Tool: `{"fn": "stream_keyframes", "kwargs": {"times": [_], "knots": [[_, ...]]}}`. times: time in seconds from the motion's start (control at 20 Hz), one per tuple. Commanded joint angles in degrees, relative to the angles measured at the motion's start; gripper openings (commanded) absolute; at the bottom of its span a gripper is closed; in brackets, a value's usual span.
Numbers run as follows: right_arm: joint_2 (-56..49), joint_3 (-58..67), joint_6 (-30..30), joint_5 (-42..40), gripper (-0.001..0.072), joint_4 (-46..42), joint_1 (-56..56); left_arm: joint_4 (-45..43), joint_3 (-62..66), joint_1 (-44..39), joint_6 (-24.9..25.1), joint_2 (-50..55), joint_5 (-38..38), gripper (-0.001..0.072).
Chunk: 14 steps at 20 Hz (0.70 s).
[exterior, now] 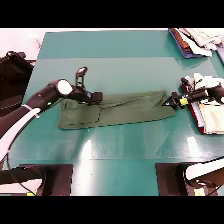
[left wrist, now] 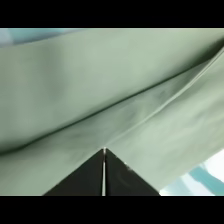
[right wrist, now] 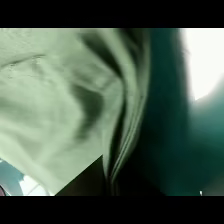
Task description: Fold the shirts.
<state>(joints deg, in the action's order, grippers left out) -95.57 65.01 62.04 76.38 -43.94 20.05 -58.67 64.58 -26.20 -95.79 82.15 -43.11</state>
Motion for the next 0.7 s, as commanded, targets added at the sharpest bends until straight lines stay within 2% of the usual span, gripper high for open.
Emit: {"fn": "stream_keyframes", "kwargs": {"times": [0.0, 0.2, 0.35, 0.65], "knots": [[5.8, -0.2, -1.5, -0.6, 0.002, 2.8, -1.9, 3.0, 5.0, -2.9, 1.7, 7.3, 1.6, 0.0021], [15.3, 5.5, 0.2, 2.8, 0.0019, 10.0, -2.8, 3.1, 12.4, -5.0, 1.8, 14.8, 1.3, 0.0021], [20.9, 11.7, 3.2, 2.1, 0.0019, 10.4, -8.0, 3.6, 15.5, -5.2, 1.8, 18.3, 0.7, 0.0021], [22.3, 20.5, 7.7, 0.0, 0.0019, 10.3, -22.9, 5.6, 17.6, -5.7, 1.8, 20.8, 1.9, 0.0021]]}}
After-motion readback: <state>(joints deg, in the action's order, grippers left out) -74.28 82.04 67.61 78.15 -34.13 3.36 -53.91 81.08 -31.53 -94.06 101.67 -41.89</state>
